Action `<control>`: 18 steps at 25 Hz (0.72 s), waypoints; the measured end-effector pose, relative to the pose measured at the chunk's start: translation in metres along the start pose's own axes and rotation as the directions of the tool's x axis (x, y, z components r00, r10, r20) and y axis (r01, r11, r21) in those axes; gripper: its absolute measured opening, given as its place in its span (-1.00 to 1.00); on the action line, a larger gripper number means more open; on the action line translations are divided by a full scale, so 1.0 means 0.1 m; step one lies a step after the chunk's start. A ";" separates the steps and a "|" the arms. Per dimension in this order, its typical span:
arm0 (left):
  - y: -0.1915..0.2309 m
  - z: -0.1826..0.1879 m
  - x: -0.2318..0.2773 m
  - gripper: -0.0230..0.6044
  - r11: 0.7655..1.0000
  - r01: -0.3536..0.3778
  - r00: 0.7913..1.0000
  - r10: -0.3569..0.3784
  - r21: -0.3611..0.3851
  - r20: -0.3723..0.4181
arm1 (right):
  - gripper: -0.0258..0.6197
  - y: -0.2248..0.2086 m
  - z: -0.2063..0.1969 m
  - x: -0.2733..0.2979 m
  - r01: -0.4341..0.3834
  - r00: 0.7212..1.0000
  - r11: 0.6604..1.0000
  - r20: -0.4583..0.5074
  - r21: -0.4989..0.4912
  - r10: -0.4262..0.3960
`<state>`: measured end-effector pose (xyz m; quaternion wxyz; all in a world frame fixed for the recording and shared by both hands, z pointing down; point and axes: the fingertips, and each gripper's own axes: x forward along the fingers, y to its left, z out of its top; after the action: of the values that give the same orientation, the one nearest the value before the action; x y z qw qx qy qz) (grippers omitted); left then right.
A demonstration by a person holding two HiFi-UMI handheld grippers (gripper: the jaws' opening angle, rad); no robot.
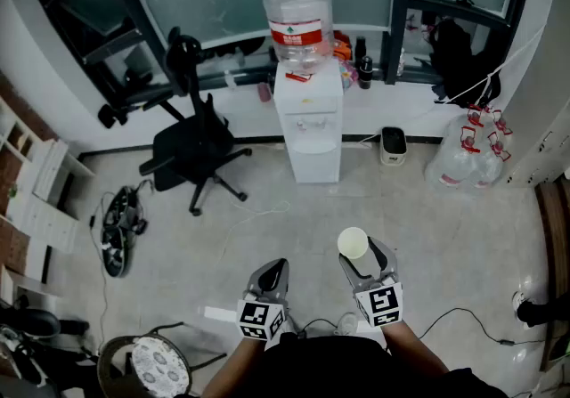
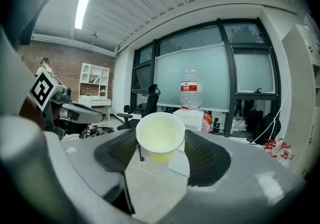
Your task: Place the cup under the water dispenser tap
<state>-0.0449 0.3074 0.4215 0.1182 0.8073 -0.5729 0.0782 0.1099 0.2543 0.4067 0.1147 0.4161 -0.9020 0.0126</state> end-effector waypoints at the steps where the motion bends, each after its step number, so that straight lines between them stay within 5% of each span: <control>1: -0.02 0.00 0.02 -0.87 1.000 -0.001 1.000 0.001 0.001 0.001 | 0.01 -0.02 -0.02 0.00 -0.001 1.000 1.000 -0.005 0.002 0.001; 18: -0.34 -0.09 0.24 -0.87 0.997 -0.077 0.997 0.077 0.000 0.014 | 0.03 -0.40 -0.11 -0.16 -0.059 0.998 0.998 0.024 -0.034 0.060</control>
<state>-0.0046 0.2989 0.4330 0.1108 0.7852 -0.6044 0.0771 0.1522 0.2413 0.4106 0.1097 0.3873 -0.9154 -0.0042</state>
